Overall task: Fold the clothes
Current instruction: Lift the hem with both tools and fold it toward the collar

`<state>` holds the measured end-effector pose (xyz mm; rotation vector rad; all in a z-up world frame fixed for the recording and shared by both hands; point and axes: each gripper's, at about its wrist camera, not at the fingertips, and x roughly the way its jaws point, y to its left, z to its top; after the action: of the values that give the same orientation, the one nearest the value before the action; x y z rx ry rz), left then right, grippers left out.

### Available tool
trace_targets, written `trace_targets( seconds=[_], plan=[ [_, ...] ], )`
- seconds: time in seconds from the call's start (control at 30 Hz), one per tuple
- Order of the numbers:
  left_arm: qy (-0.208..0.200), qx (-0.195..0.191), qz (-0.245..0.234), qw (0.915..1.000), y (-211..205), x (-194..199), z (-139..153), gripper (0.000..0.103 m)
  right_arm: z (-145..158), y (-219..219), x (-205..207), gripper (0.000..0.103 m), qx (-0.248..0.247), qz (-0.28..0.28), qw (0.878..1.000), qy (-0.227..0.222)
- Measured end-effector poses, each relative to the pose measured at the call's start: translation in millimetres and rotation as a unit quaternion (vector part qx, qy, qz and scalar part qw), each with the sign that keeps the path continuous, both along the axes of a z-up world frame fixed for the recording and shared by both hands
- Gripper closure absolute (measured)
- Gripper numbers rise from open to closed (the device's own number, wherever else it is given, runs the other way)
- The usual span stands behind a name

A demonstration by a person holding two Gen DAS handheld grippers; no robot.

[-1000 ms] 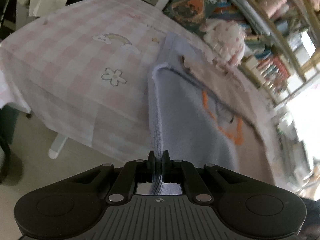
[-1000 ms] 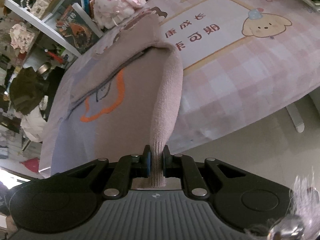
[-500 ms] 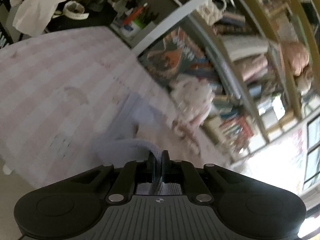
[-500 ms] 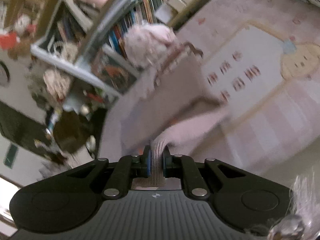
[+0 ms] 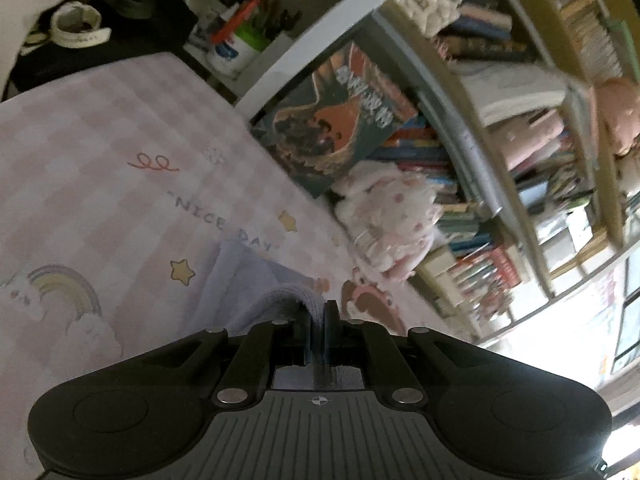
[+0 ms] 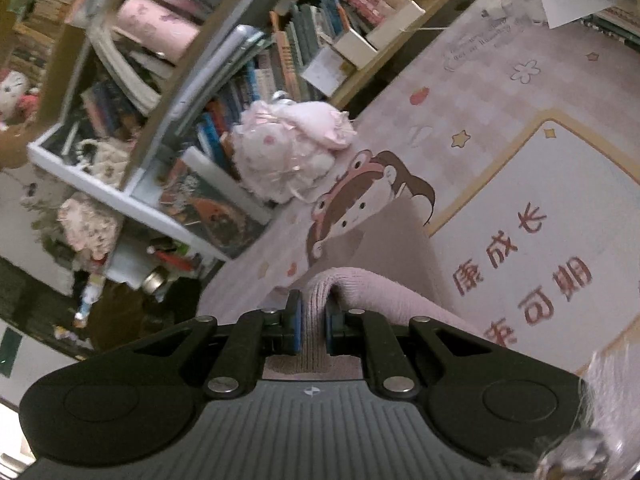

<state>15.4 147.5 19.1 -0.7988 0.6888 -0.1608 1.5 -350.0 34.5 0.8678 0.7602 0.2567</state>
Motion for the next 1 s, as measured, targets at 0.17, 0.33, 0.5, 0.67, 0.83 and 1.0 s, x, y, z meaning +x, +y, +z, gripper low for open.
trace_targets(
  seconds=[0.17, 0.33, 0.5, 0.67, 0.83, 1.0],
  plan=[
    [0.018, 0.010, -0.018, 0.9996, 0.6, 20.4, -11.7, 0.098, -10.1, 6.6, 21.4, 0.093, -0.023, -0.008, 1.000, 0.019],
    [0.030, 0.034, -0.040, 0.9982, -4.5, 36.4, -18.2, 0.092, -21.1, 10.6, 37.4, 0.093, -0.040, -0.018, 0.998, 0.040],
    [0.024, 0.070, -0.037, 0.9966, -1.8, 40.7, -12.7, 0.057, -27.3, 16.0, 46.6, 0.079, -0.076, -0.029, 0.994, 0.068],
    [0.006, 0.158, -0.027, 0.9871, 2.7, 34.5, -8.2, 0.048, -16.6, 22.2, 44.4, 0.056, -0.180, -0.034, 0.982, 0.038],
    [0.001, 0.229, -0.065, 0.9712, -14.2, 36.2, -14.9, 0.049, -20.5, 31.9, 47.1, 0.055, -0.270, 0.013, 0.962, 0.022],
    [-0.019, 0.295, -0.103, 0.9497, -45.7, 51.1, -18.1, 0.049, -28.0, 50.6, 58.3, 0.054, -0.346, 0.061, 0.936, -0.014]
  ],
)
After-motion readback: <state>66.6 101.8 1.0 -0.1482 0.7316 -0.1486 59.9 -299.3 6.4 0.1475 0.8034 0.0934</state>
